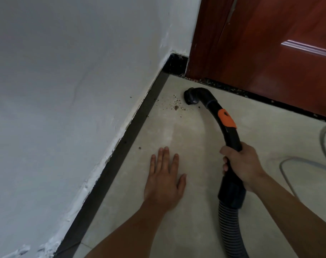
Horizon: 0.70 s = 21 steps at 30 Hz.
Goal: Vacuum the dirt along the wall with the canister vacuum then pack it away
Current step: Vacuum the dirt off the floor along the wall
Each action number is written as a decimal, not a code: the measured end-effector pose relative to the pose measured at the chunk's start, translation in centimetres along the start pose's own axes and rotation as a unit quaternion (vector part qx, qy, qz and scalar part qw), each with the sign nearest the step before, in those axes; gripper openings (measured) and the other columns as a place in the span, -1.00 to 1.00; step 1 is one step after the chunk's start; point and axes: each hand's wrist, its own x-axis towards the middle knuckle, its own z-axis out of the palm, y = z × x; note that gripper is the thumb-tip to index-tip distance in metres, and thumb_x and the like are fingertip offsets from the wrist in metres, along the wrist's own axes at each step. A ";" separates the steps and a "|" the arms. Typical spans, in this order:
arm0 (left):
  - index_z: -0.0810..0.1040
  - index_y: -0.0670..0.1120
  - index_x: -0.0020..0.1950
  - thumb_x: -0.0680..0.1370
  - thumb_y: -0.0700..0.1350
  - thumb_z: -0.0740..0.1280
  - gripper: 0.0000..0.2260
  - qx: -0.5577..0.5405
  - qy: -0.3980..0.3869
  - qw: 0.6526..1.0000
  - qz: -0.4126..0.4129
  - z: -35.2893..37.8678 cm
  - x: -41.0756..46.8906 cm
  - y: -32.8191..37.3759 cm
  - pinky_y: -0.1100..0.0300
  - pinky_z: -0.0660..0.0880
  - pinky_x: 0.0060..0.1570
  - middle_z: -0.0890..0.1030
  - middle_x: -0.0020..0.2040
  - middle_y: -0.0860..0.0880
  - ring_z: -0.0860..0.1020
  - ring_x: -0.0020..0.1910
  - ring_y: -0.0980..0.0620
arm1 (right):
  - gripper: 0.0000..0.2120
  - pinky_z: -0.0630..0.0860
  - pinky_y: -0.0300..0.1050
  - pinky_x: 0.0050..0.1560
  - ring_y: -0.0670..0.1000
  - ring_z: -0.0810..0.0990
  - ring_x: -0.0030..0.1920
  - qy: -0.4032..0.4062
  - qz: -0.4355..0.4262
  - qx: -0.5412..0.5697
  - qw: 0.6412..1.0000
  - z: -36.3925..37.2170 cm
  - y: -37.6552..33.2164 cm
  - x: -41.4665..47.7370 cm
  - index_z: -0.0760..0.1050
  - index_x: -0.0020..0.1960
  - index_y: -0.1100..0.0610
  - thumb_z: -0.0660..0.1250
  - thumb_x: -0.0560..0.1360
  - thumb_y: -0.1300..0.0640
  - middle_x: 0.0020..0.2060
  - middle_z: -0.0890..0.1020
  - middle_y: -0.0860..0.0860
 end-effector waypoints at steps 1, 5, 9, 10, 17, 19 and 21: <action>0.23 -0.12 0.54 0.60 0.18 0.06 -0.41 -0.002 0.000 1.000 0.000 0.0 0.0 0.0 -0.11 -0.02 0.45 0.13 0.55 -0.25 0.02 0.56 -0.17 | -0.90 0.47 -0.09 -0.48 0.07 0.43 -0.56 -0.008 -0.002 -0.008 1.000 0.3 0.1 -0.3 0.43 -0.13 0.22 0.35 0.50 0.29 -0.46 0.48 0.11; 0.24 -0.12 0.54 0.60 0.17 0.05 -0.42 -0.003 -0.003 1.000 0.003 0.1 0.1 -0.1 -0.11 -0.03 0.46 0.12 0.55 -0.25 0.02 0.56 -0.17 | -0.92 0.49 -0.07 -0.46 0.07 0.46 -0.53 -0.042 -0.019 -0.048 0.998 1.5 0.1 -0.7 0.44 -0.09 0.23 0.35 0.49 0.28 -0.45 0.50 0.13; 0.24 -0.12 0.53 0.60 0.18 0.05 -0.41 0.000 -0.007 1.000 0.002 0.1 0.1 -0.1 -0.11 -0.03 0.46 0.12 0.55 -0.25 0.02 0.56 -0.17 | -0.90 0.52 -0.06 -0.42 0.06 0.48 -0.51 -0.036 -0.019 -0.052 0.998 2.3 -1.2 0.5 0.46 -0.06 0.21 0.37 0.48 0.25 -0.41 0.52 0.12; 0.24 -0.12 0.53 0.60 0.18 0.05 -0.41 0.001 -0.007 1.000 0.001 0.1 0.1 -0.1 -0.11 -0.03 0.46 0.13 0.55 -0.25 0.03 0.56 -0.17 | -0.89 0.53 -0.06 -0.42 0.06 0.47 -0.52 -0.031 -0.018 -0.047 0.998 2.6 -1.5 0.7 0.46 -0.04 0.22 0.37 0.48 0.24 -0.41 0.52 0.13; 0.25 -0.12 0.53 0.60 0.18 0.05 -0.41 0.006 -0.002 1.000 0.004 0.0 0.1 -0.1 -0.12 -0.02 0.45 0.15 0.54 -0.26 0.07 0.55 -0.19 | -0.91 0.49 -0.10 -0.48 0.06 0.48 -0.54 -0.089 -0.032 -0.070 0.993 4.5 -2.0 -0.6 0.45 -0.07 0.20 0.36 0.49 0.24 -0.41 0.52 0.12; 0.24 -0.12 0.53 0.60 0.18 0.03 -0.42 0.000 -0.003 1.000 0.006 0.0 0.1 -0.1 -0.12 -0.03 0.45 0.14 0.55 -0.26 0.06 0.55 -0.19 | -0.90 0.50 -0.09 -0.47 0.07 0.49 -0.53 -0.095 -0.037 -0.093 0.990 4.0 -1.2 -1.5 0.45 -0.06 0.22 0.36 0.49 0.23 -0.41 0.52 0.13; 0.26 -0.13 0.53 0.60 0.18 0.03 -0.42 -0.003 0.000 1.000 0.006 0.0 0.1 -0.1 -0.12 -0.03 0.45 0.15 0.54 -0.27 0.07 0.55 -0.19 | -0.89 0.50 -0.09 -0.47 0.08 0.49 -0.53 -0.094 -0.045 -0.119 0.987 3.3 -0.7 -1.7 0.46 -0.06 0.22 0.37 0.48 0.23 -0.40 0.53 0.13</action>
